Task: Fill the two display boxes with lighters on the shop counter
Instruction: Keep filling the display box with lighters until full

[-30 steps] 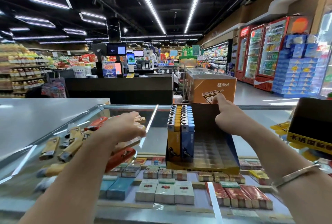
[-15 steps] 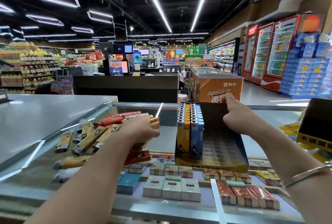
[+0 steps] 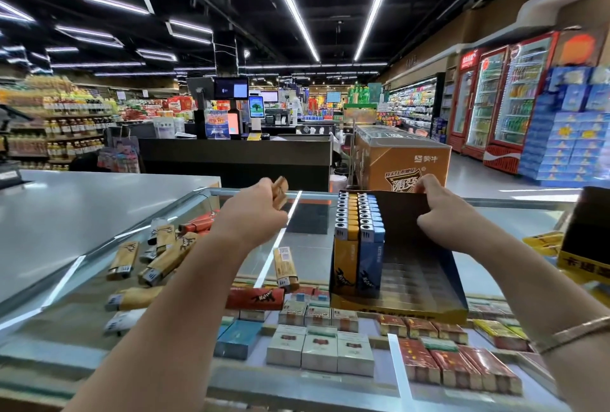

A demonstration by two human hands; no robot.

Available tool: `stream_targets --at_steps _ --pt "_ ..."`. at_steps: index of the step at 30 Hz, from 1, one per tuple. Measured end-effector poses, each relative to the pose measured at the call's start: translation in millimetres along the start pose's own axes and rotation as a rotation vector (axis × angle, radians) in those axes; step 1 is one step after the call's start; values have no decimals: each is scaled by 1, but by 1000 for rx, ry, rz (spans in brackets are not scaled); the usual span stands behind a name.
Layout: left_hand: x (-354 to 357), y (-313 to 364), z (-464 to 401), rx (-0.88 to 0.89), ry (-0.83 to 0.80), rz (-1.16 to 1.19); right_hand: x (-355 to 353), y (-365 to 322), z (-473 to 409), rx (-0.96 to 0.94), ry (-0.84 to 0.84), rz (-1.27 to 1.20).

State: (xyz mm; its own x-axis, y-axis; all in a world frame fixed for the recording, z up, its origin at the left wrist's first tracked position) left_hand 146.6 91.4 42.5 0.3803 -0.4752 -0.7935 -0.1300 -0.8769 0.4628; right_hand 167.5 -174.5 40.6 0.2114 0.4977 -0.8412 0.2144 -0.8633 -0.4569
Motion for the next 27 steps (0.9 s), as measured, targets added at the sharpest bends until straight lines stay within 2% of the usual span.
stream_targets --at_steps 3,6,9,13,16,18,22,24,26,27 --pt "16 -5 10 -121 -235 -136 0 0 0 -2 -5 4" --pt "29 -6 17 -161 -378 -193 -1 0 0 3 -9 9" --pt "38 -5 17 -177 -428 -148 -1 -1 1 3 -10 10" --pt "43 -4 15 -170 -414 -15 -1 -1 1 2 -17 23" --pt "36 -6 12 -193 -383 209 -1 -1 2 13 -24 23" --pt "23 -6 9 -228 -304 434 -1 0 2 15 -19 23" --pt "5 6 8 -233 -206 1053 -3 -1 3 44 1 121" --pt "0 14 10 -202 -186 1289 -15 -11 7 -34 189 159" --pt "-1 23 13 -165 -178 1418 -32 -35 20 -245 441 62" --pt "-1 28 14 -152 -176 1451 -38 -49 28 -364 500 -14"
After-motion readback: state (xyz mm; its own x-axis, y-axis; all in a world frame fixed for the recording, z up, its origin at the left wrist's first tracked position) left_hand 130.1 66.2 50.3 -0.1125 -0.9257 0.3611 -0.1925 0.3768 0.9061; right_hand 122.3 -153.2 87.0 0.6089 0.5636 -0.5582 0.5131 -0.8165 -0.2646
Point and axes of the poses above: each hand's wrist, its own z-axis away from the middle knuckle, its own x-axis out of the palm, y = z × x, the point moved 6 cm from there along -z, towards the middle knuckle, and after that the axes turned 3 degrees about z, right-handed, at the moved point
